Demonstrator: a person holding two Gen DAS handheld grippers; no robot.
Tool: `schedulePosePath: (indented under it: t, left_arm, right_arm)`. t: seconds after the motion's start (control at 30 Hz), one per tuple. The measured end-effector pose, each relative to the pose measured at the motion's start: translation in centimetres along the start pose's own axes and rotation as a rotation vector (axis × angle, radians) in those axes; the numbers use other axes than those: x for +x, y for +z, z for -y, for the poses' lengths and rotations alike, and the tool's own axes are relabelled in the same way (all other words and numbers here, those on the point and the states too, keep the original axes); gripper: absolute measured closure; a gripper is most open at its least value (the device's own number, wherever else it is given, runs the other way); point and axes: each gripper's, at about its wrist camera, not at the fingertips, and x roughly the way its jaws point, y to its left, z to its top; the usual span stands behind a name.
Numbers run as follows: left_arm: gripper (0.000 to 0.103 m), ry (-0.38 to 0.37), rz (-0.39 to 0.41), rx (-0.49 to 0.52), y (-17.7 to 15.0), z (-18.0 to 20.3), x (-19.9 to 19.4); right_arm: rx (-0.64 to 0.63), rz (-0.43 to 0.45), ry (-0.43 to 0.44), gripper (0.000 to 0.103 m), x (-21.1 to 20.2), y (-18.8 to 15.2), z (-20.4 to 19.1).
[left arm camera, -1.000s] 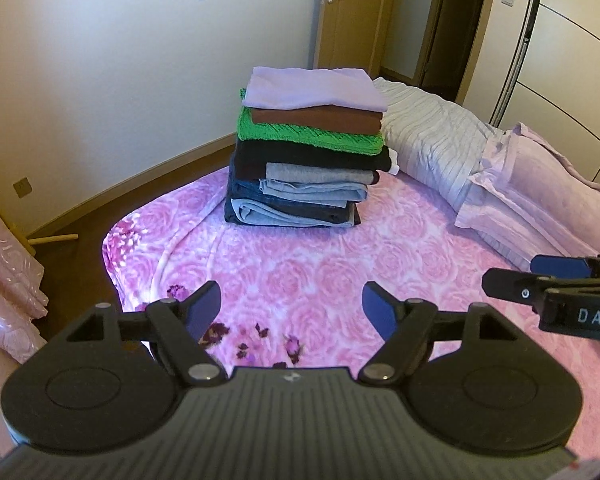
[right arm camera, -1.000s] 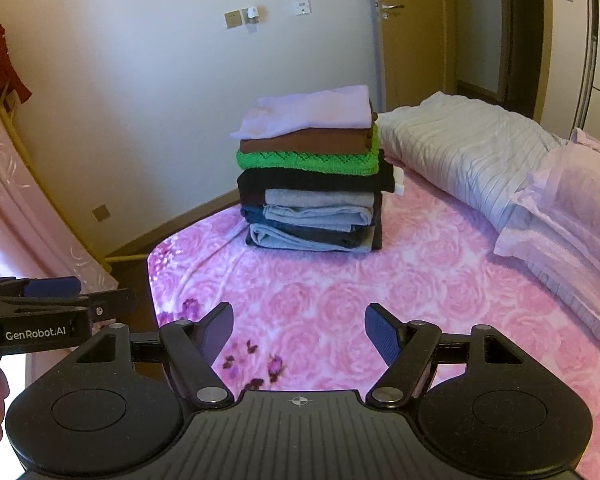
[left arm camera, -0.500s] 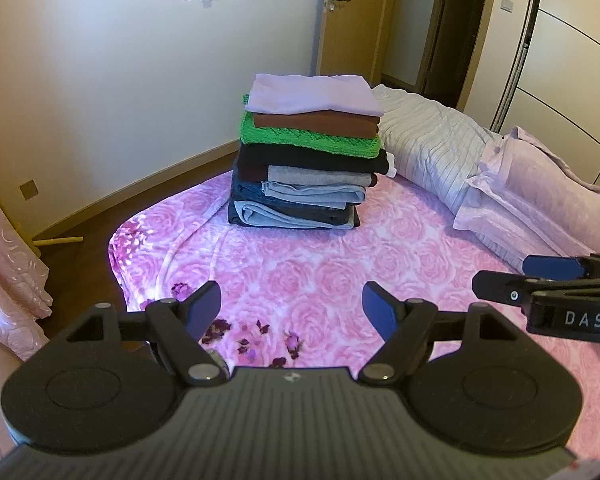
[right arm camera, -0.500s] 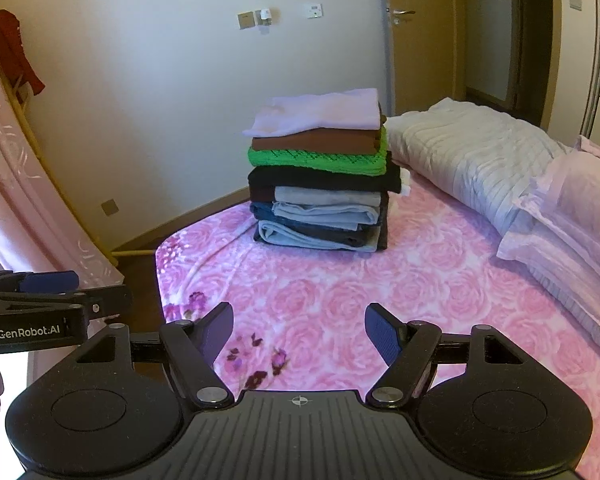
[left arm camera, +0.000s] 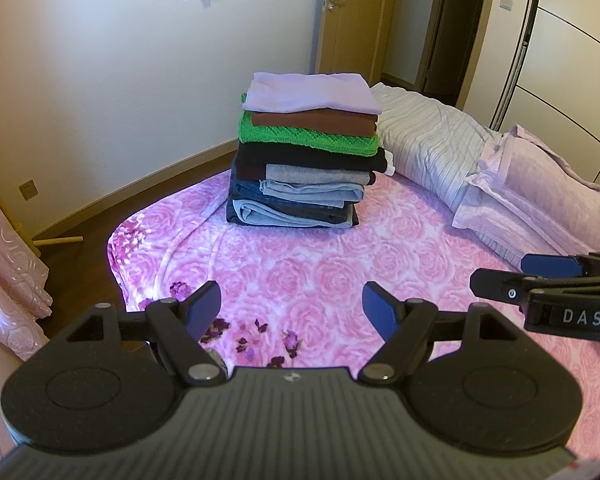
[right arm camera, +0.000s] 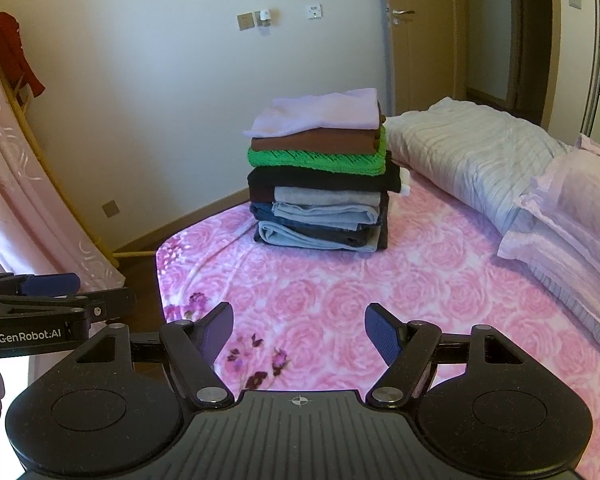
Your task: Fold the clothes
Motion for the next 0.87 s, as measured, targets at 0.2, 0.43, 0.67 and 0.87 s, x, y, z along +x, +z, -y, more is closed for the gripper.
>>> schedulePosePath:
  t: [0.2, 0.43, 0.67, 0.87]
  left_arm:
    - [0.028, 0.001, -0.002, 0.001, 0.19, 0.13, 0.18]
    - [0.028, 0.001, -0.004, 0.003, 0.30, 0.34, 0.37]
    - [0.028, 0.000, 0.000, 0.006, 0.30, 0.52, 0.47]
    - [0.028, -0.003, 0.002, 0.008, 0.37, 0.84, 0.62]
  right_arm:
    - [0.002, -0.001, -0.002, 0.033, 0.06, 0.03, 0.26]
    - [0.002, -0.002, -0.001, 0.033, 0.05, -0.07, 0.41]
    - [0.004, -0.002, -0.001, 0.033, 0.13, -0.36, 0.72]
    - [0.004, 0.001, 0.000, 0.033, 0.06, -0.48, 0.91]
